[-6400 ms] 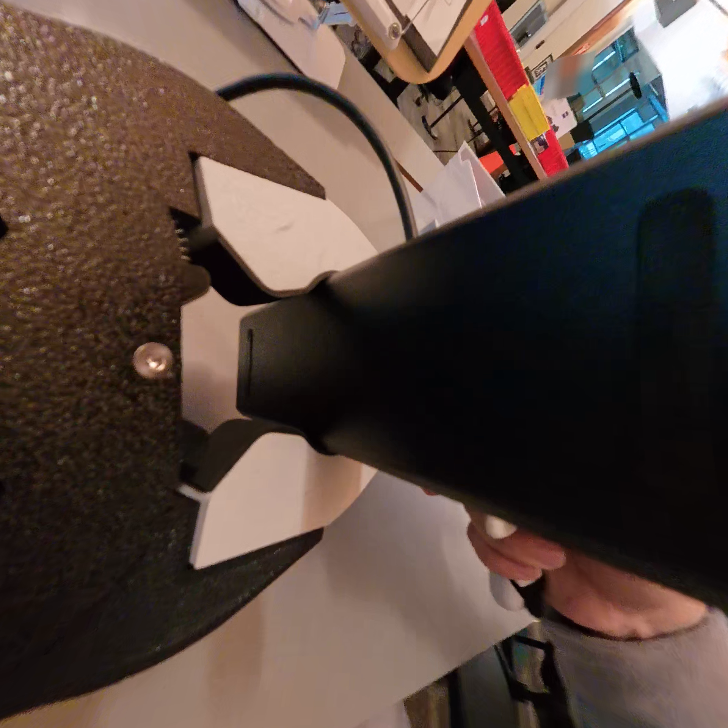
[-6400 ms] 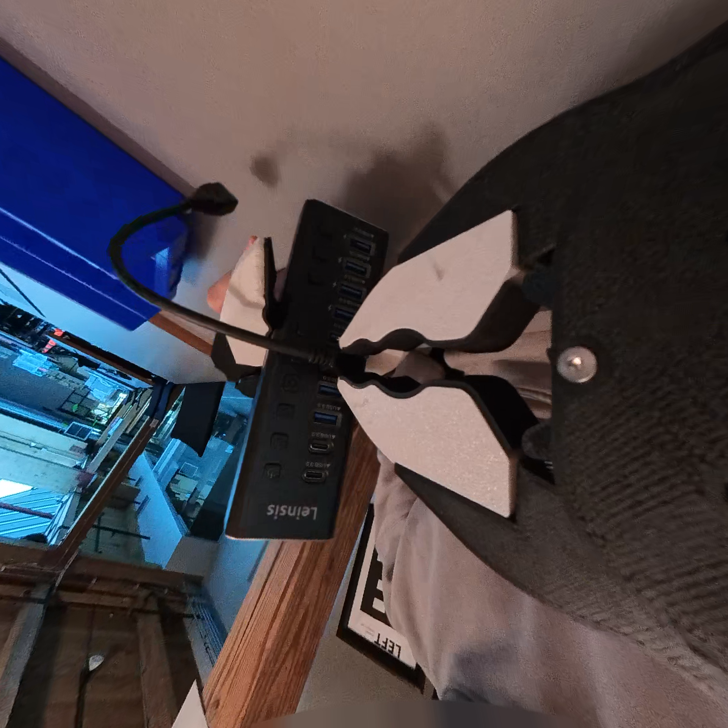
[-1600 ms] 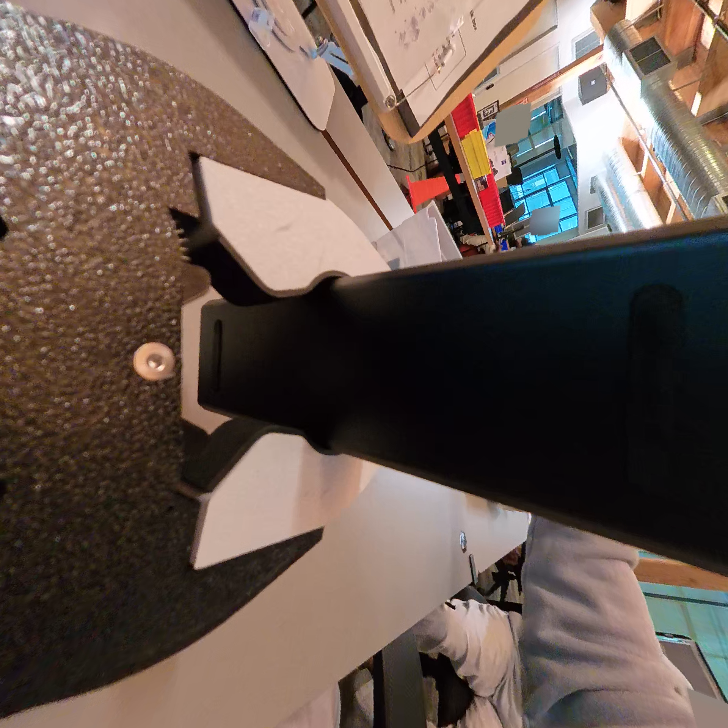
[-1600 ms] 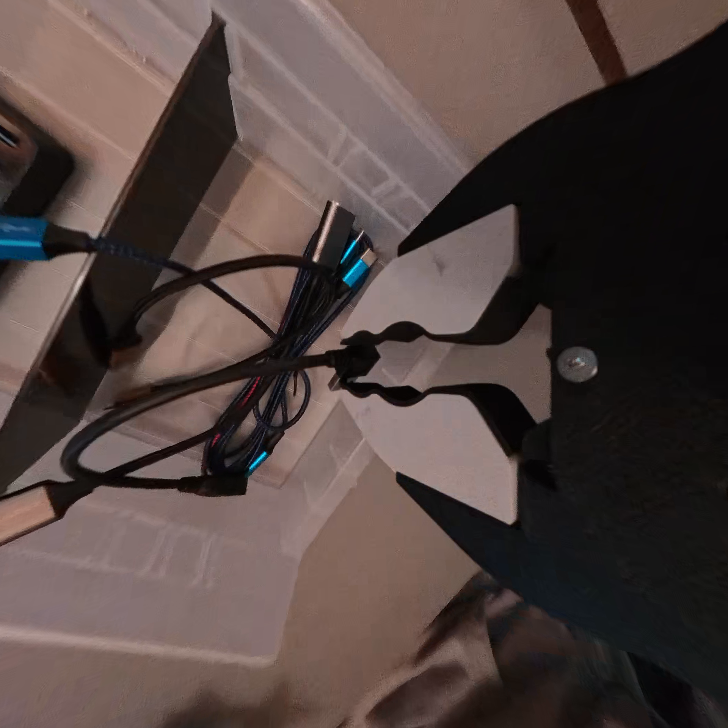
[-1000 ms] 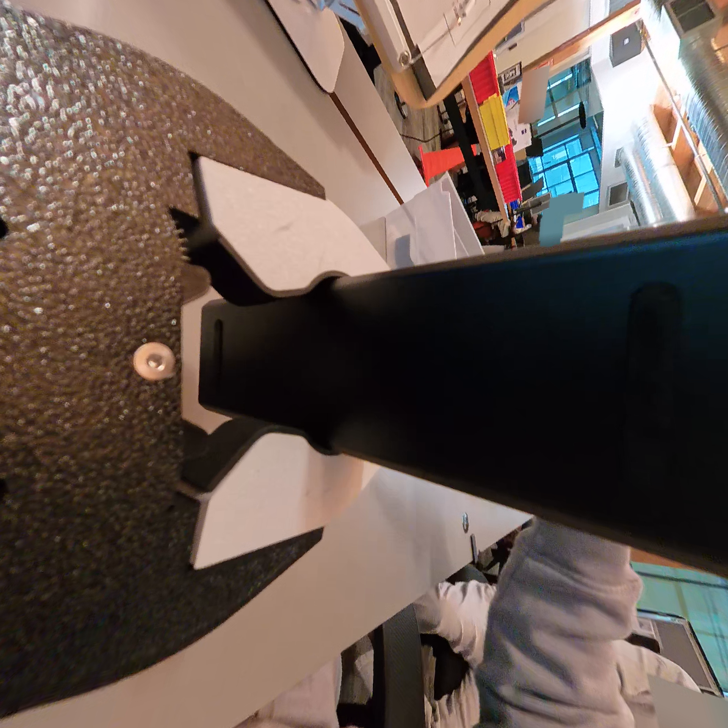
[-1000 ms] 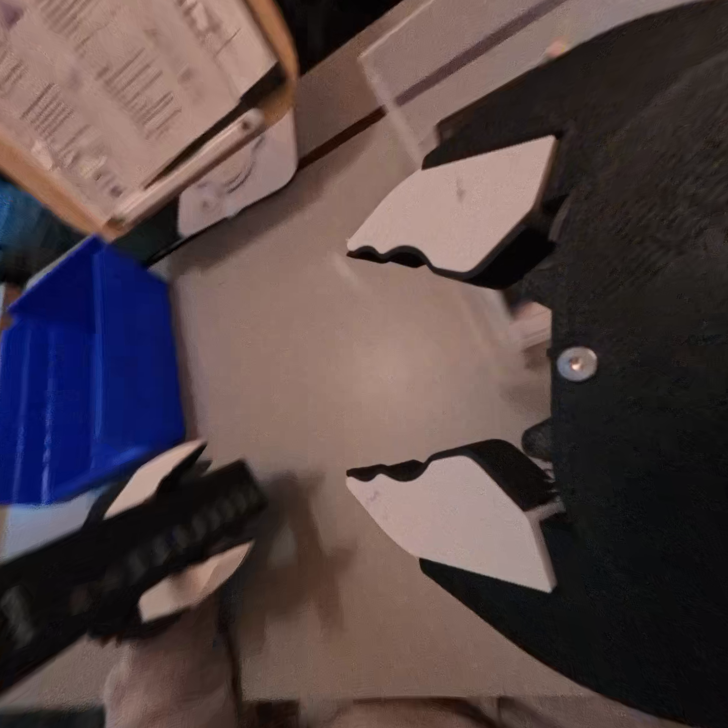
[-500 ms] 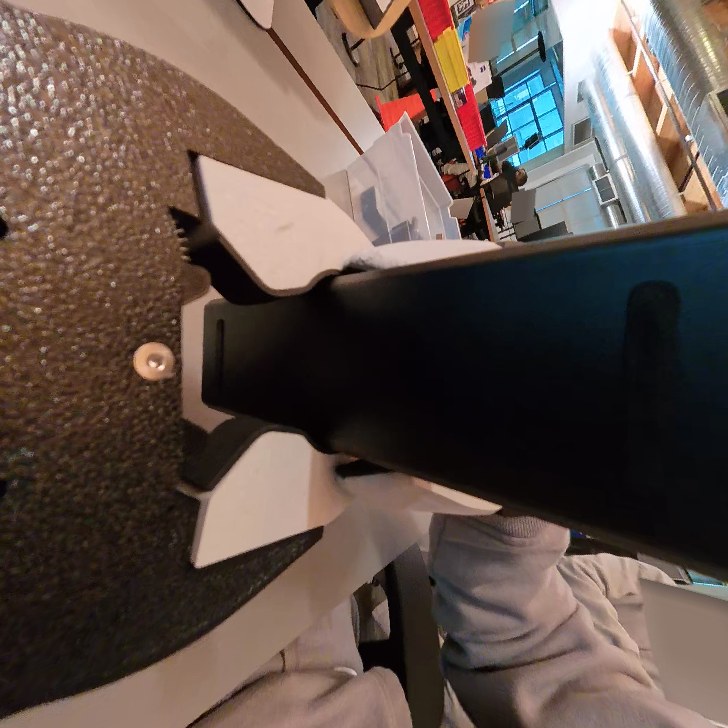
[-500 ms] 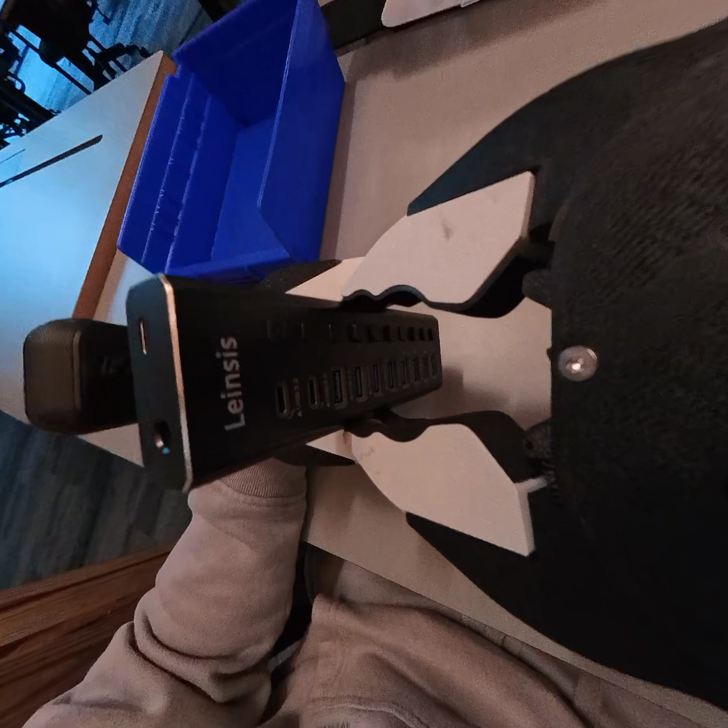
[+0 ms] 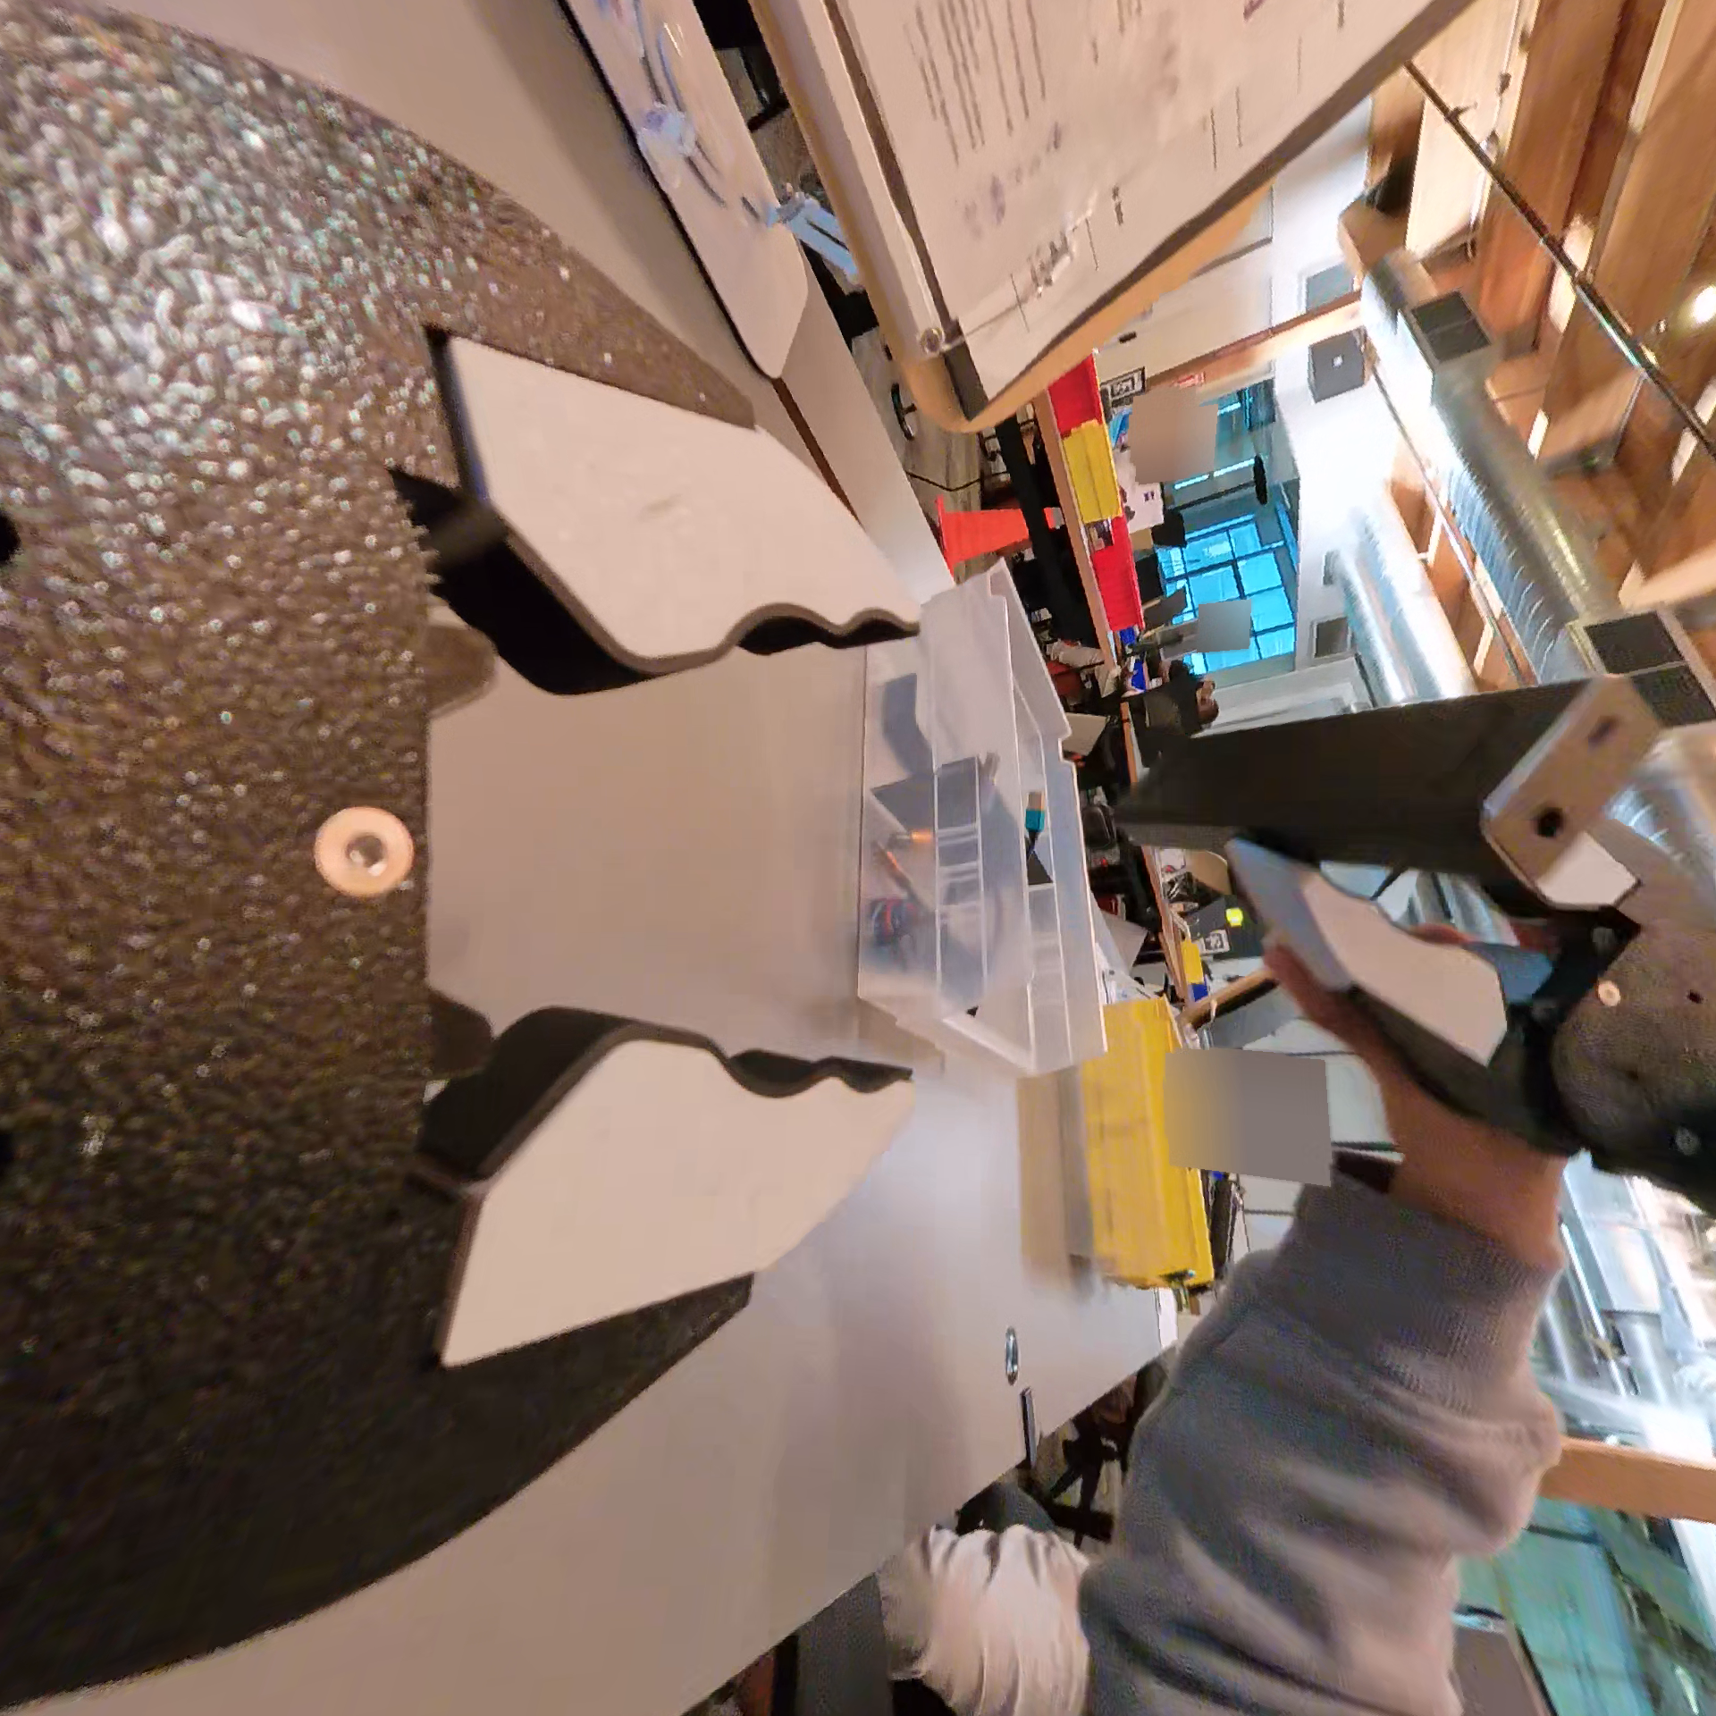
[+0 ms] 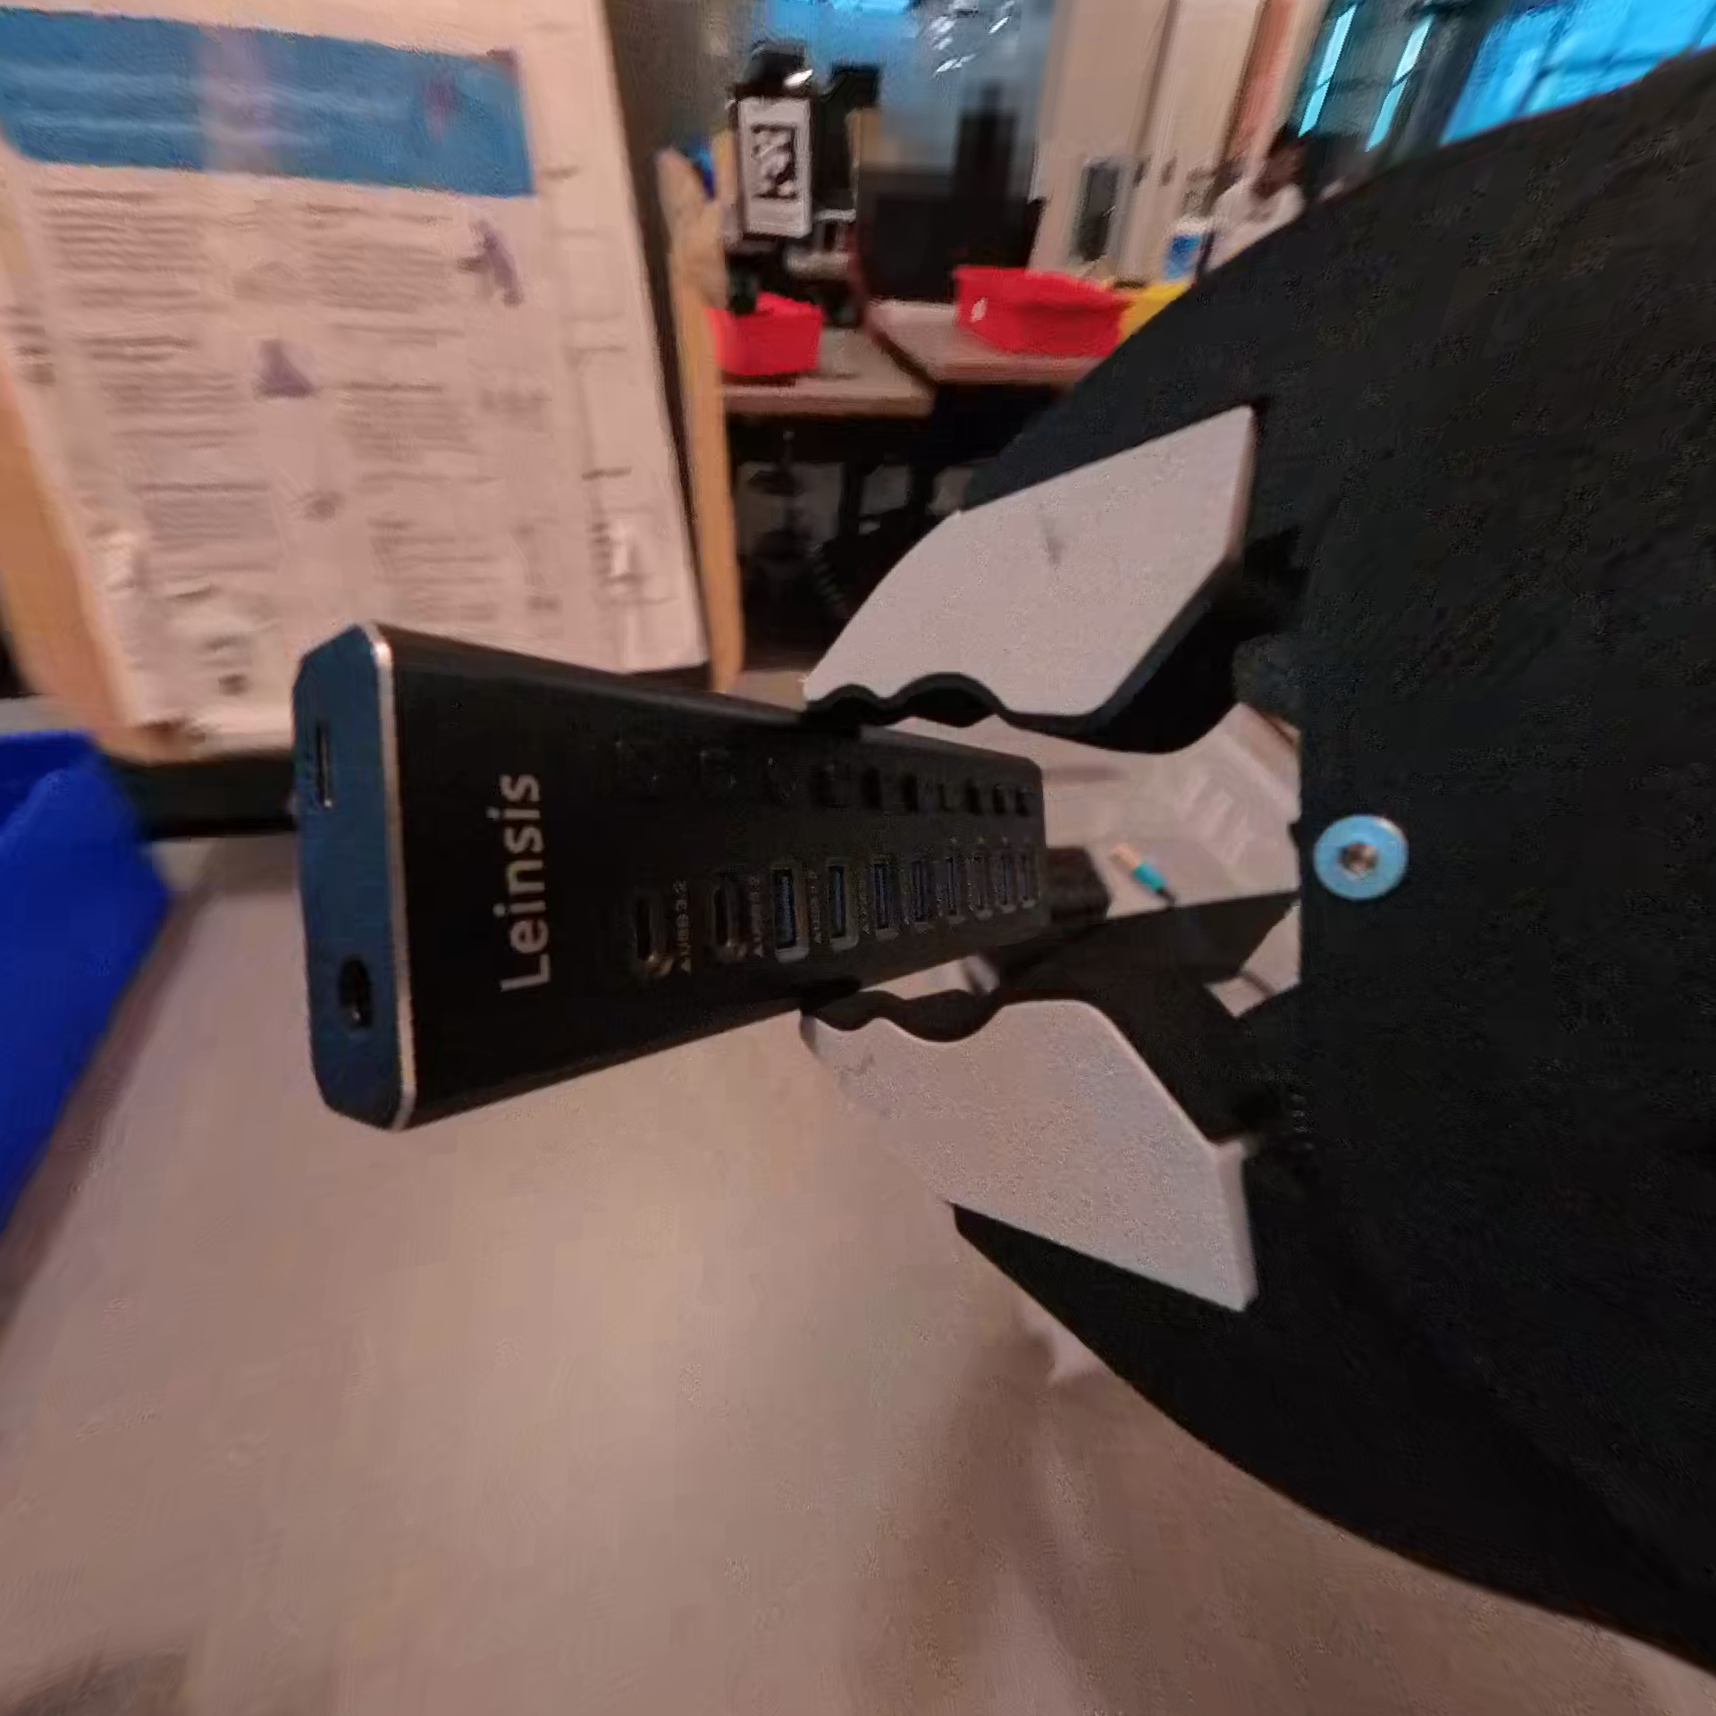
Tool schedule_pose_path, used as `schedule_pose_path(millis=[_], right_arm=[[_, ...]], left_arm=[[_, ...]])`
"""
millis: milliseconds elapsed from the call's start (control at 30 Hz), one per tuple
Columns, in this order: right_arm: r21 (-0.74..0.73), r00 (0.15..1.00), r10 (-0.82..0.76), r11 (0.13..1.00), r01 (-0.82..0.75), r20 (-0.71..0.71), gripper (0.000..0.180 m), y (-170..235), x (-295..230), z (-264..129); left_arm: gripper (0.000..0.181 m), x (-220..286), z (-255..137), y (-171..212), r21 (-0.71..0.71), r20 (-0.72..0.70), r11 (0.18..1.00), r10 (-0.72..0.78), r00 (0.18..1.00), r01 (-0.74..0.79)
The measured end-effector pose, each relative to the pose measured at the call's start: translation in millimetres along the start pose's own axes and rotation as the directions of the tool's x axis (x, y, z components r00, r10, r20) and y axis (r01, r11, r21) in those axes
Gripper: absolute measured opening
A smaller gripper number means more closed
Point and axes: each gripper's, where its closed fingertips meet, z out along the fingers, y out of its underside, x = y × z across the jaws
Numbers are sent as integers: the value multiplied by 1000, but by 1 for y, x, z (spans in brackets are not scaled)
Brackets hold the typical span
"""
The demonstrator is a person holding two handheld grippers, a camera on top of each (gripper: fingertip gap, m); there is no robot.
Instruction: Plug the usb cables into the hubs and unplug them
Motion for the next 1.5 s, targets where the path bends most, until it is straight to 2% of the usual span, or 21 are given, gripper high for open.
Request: schedule_pose_path(millis=[33, 133, 200, 333, 533, 733, 967, 1033, 1133, 1200, 1233, 1300, 1367, 1433, 1500], right_arm=[[-83, 999, -13, 997, 11, -29, 57, 27, 22, 1], [-325, 998, -70, 943, 65, -4, 57, 111, 69, 11], [-437, 997, -30, 898, 59, 73, 57, 164, 80, 28], [-515, 962, 87, 855, 62, 259, 57, 231, 57, 74], [-506, 901, 94, 850, 149, 424, 57, 240, 25, 133], [-509, 810, 79, 812, 286, 581, 57, 241, -6, 157], [-526, 830, 62, 799, 292, 555, 56, 244, -9, 163], [-563, 882, 32, 780, 272, 471, 67, 246, 6, 157], [-584, 964, 69, 806, 98, 257, 76, 242, 33, 132], [-546, 978, 203, 825, -146, 47, 79, 237, 47, 104], [-499, 955, 289, 820, -280, -60, 79, 234, 50, 87], [-335, 856, 477, 787, -517, -201, 76, 225, 39, 53], [-130, 712, 665, 704, -698, -223, 74, 210, 13, 24], [35, 551, 802, 573, -819, -231, 67, 203, -11, 2], [118, 442, 867, 475, -872, -229, 68, 202, -36, -12]], left_arm=[[84, -1, -1, 0, -4, 3, 1000, -5, 1000, 5], [82, -2, 0, 2, -14, 6, 1000, -10, 1000, 10], [80, -2, 0, 4, -21, 3, 1000, -14, 1000, 14], [80, -1, 2, 8, -45, -4, 999, -11, 1000, 11], [79, -3, 1, 11, -53, 0, 998, -24, 1000, 24], [78, -2, 3, 15, -77, -11, 996, -37, 999, 36], [78, -1, 5, 20, -100, -13, 994, -33, 999, 31], [78, -1, 6, 22, -114, -6, 993, -27, 1000, 26], [78, -7, 7, 24, -122, 41, 992, -19, 999, 24], [77, -11, 9, 26, -143, 93, 989, -33, 995, 46], [76, -15, 13, 27, -167, 134, 983, -49, 990, 72], [76, -21, 27, 30, -222, 254, 962, -102, 962, 160], [76, -14, 57, 25, -220, 314, 944, -172, 934, 247], [80, 7, 99, 16, -198, 289, 936, -229, 929, 292], [84, 21, 140, 16, -213, 299, 923, -251, 921, 321]])
